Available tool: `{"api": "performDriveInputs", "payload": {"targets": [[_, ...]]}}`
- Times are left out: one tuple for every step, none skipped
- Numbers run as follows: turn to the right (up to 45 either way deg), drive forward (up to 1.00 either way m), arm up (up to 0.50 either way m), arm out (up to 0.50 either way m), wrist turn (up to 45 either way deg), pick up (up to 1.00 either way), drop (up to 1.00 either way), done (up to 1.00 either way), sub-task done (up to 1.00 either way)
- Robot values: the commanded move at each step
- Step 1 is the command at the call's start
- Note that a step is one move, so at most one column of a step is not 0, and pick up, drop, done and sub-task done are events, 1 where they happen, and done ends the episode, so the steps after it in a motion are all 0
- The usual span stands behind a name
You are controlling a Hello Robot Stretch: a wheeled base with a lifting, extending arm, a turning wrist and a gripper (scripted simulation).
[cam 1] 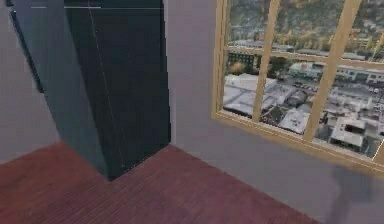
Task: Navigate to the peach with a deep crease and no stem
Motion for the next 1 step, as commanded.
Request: {"api": "performDriveInputs", "payload": {"targets": [[-12.0, 0.0, 0.0, 0.0, 0.0, 0.0, 0.0, 0.0, 0.0]]}}
